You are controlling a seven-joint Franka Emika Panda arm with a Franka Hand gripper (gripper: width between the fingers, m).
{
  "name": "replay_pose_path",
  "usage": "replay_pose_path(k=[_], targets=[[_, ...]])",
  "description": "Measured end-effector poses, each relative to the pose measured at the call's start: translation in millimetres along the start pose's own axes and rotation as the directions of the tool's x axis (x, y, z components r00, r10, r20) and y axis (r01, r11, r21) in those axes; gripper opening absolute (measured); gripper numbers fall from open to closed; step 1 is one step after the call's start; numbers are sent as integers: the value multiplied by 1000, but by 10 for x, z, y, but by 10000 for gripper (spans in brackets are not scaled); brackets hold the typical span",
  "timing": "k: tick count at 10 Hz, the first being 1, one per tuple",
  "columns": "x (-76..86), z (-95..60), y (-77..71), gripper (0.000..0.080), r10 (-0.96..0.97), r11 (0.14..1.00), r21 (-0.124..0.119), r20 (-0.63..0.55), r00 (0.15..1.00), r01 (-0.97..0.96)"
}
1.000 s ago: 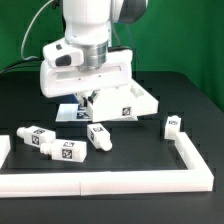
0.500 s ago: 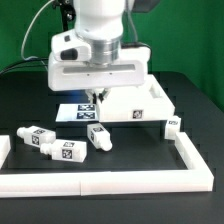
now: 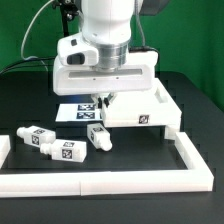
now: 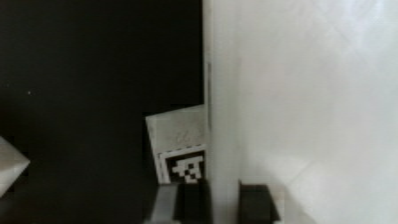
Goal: Assemble one leg
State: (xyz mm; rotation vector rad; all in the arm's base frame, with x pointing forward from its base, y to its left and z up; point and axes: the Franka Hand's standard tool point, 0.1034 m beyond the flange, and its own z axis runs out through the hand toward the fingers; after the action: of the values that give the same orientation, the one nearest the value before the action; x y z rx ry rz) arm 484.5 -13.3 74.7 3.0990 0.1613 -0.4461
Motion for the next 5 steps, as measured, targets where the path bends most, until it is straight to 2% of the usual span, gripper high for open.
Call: replay_pose_path(k=[1,2,3,4,5], targets=[[2,1,-2,55,16,1000,8,10,1000,-16],[76,-35,9,55,58,998,32,48,997,-59],[264,-110,32,55,85,995,49,68,994,-88],[514,-187,109,55,87,995,52,70,994,-90],[698,-201,227,55,91,994,49,63,994,-94]])
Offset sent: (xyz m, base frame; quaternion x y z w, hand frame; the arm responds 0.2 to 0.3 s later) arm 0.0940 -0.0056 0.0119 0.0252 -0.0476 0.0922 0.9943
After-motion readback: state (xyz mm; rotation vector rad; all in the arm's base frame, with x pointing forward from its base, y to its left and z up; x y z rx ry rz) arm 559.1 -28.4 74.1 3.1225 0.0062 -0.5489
